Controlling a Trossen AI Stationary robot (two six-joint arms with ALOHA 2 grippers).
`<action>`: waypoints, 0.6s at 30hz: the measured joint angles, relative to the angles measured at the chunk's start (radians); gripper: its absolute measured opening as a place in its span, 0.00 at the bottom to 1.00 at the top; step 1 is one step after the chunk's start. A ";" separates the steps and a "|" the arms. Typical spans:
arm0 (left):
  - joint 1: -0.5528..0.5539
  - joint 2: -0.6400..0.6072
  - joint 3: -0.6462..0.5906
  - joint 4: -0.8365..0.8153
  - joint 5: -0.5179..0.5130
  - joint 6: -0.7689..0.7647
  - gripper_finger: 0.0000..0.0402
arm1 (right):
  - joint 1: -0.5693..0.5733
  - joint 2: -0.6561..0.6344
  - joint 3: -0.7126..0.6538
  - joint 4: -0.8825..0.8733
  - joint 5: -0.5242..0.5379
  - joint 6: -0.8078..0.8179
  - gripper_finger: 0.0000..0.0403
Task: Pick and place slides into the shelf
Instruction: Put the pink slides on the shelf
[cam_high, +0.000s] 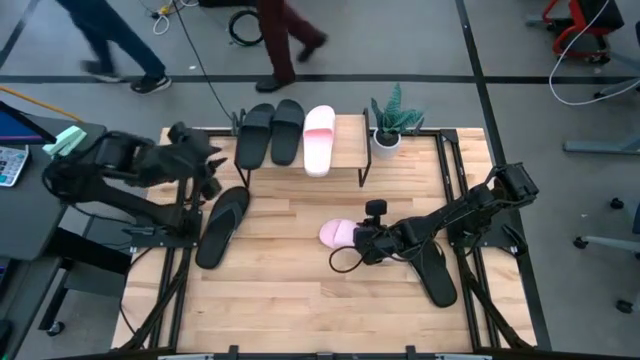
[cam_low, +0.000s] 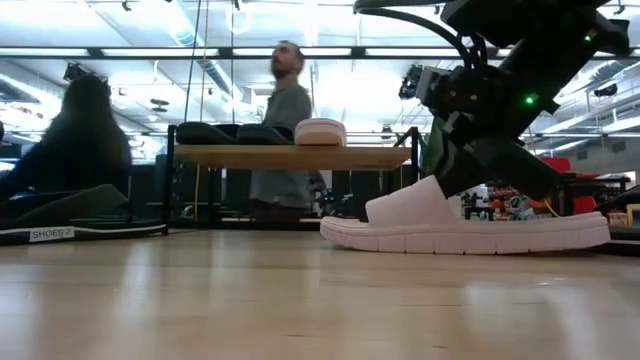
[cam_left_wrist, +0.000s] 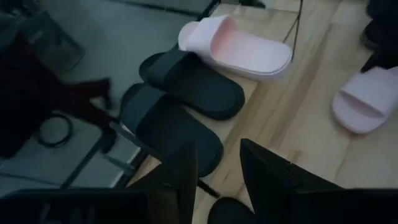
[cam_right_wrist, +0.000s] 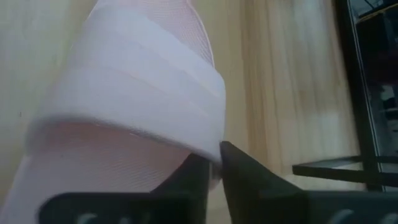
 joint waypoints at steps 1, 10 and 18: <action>-0.008 -0.051 -0.068 0.058 0.000 -0.001 0.31 | 0.000 0.000 0.000 -0.001 0.002 0.008 0.06; -0.028 -0.392 -0.598 0.509 0.030 0.036 0.32 | 0.002 -0.010 0.080 -0.007 0.051 0.018 0.02; -0.028 -0.458 -0.824 0.659 0.030 0.027 0.34 | 0.003 -0.050 0.298 -0.084 0.315 0.028 0.03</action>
